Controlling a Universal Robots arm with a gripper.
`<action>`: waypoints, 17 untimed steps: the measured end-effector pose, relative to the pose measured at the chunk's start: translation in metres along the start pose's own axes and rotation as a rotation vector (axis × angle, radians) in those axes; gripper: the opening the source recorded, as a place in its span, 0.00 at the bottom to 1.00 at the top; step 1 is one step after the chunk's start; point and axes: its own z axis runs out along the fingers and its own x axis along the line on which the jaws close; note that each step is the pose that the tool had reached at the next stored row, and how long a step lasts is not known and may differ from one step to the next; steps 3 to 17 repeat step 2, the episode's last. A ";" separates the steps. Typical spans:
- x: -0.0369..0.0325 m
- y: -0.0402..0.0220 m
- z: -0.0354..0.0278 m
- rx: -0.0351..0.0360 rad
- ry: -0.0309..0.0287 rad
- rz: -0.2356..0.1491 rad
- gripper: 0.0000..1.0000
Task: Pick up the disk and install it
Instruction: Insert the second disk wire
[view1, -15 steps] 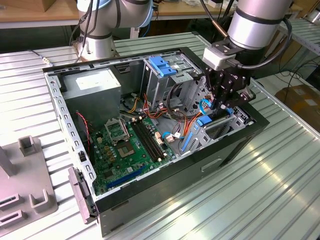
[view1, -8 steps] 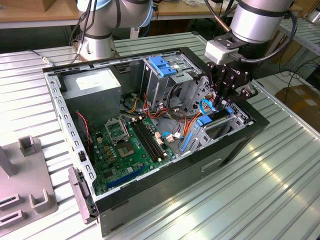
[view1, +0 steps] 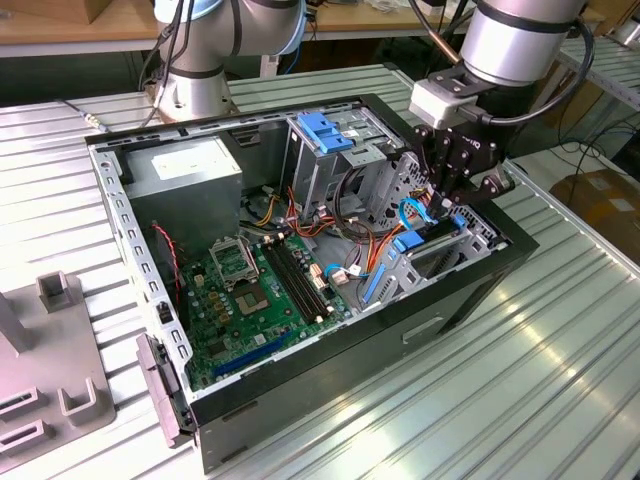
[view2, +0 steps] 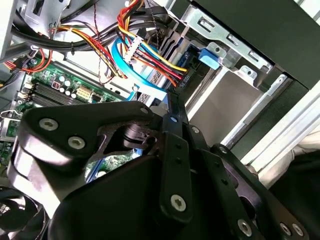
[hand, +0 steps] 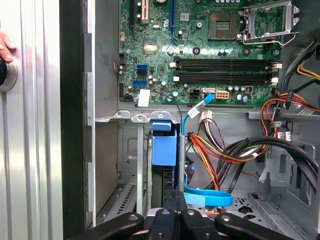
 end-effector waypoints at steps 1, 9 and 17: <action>0.0000 0.0000 0.0000 0.0000 0.0000 0.000 0.11; 0.0000 0.0000 -0.0001 0.0000 0.0000 0.000 0.11; 0.0000 0.0000 -0.0001 0.0000 0.0000 0.000 0.11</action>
